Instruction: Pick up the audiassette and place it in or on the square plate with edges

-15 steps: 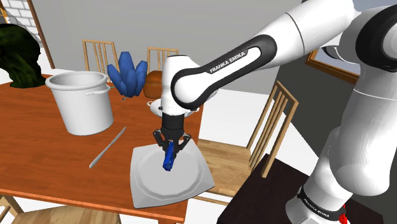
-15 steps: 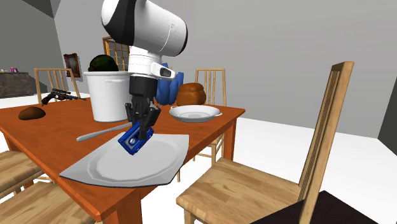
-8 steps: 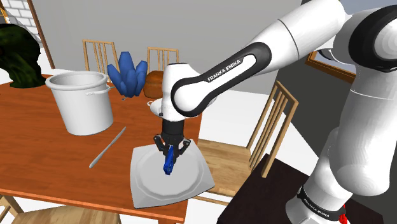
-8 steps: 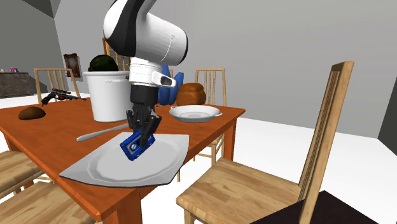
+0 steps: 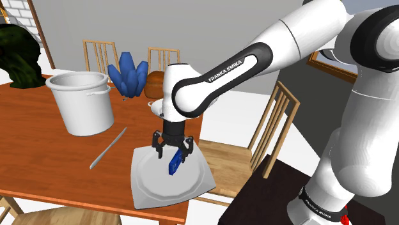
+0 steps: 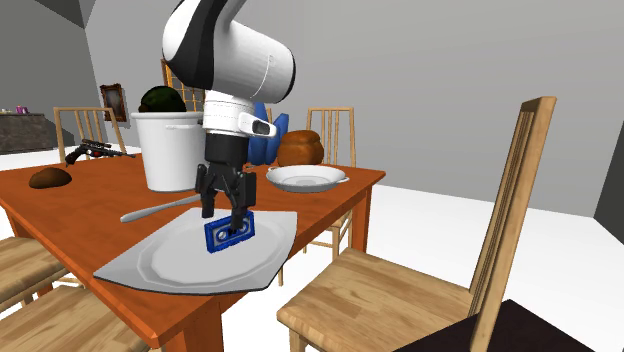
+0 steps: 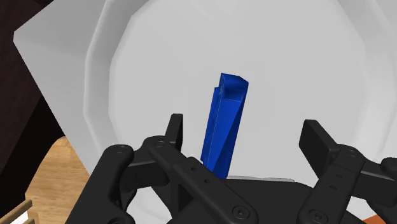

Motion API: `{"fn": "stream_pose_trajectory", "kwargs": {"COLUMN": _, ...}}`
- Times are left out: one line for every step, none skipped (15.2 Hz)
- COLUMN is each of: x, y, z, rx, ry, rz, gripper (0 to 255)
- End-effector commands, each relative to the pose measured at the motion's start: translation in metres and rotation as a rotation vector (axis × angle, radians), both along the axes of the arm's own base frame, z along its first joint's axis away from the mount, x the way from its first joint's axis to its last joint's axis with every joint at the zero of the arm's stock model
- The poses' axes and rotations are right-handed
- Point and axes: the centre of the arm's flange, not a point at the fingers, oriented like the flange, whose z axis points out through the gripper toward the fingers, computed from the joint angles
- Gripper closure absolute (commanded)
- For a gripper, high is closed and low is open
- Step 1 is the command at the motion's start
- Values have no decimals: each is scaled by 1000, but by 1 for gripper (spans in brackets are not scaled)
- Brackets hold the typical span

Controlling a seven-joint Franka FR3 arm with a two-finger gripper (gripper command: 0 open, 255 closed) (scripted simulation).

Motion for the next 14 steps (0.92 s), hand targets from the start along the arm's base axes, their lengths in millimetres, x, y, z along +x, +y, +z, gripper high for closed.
{"fn": "stream_pose_trajectory", "kwargs": {"x": 0, "y": 0, "z": 0, "rx": 0, "ry": 0, "rz": 0, "gripper": 0}}
{"fn": "stream_pose_trajectory", "kwargs": {"x": 0, "y": 0, "z": 0, "rx": 0, "ry": 0, "rz": 0, "gripper": 0}}
{"fn": "stream_pose_trajectory", "kwargs": {"x": 2, "y": -2, "z": 13, "rx": 0, "ry": 0, "rz": 0, "gripper": 0}}
{"fn": "stream_pose_trajectory", "kwargs": {"x": 3, "y": -4, "z": 26, "rx": 0, "ry": 0, "rz": 0, "gripper": 0}}
{"fn": "stream_pose_trajectory", "kwargs": {"x": 5, "y": -7, "z": 39, "rx": 0, "ry": 0, "rz": 0, "gripper": 0}}
{"fn": "stream_pose_trajectory", "kwargs": {"x": 6, "y": -8, "z": 49, "rx": 0, "ry": 0, "rz": 0, "gripper": 0}}
{"fn": "stream_pose_trajectory", "kwargs": {"x": 6, "y": -8, "z": 49, "rx": 0, "ry": 0, "rz": 0, "gripper": 0}}
{"fn": "stream_pose_trajectory", "kwargs": {"x": 6, "y": -8, "z": 49, "rx": 0, "ry": 0, "rz": 0, "gripper": 0}}
{"fn": "stream_pose_trajectory", "kwargs": {"x": 6, "y": -8, "z": 49, "rx": 0, "ry": 0, "rz": 0, "gripper": 0}}
{"fn": "stream_pose_trajectory", "kwargs": {"x": 6, "y": -8, "z": 49, "rx": 0, "ry": 0, "rz": 0, "gripper": 0}}
{"fn": "stream_pose_trajectory", "kwargs": {"x": 6, "y": -8, "z": 49, "rx": 0, "ry": 0, "rz": 0, "gripper": 0}}
{"fn": "stream_pose_trajectory", "kwargs": {"x": 6, "y": -8, "z": 49, "rx": 0, "ry": 0, "rz": 0, "gripper": 0}}
{"fn": "stream_pose_trajectory", "kwargs": {"x": 6, "y": -8, "z": 49, "rx": 0, "ry": 0, "rz": 0, "gripper": 0}}
{"fn": "stream_pose_trajectory", "kwargs": {"x": 6, "y": -8, "z": 49, "rx": 0, "ry": 0, "rz": 0, "gripper": 0}}
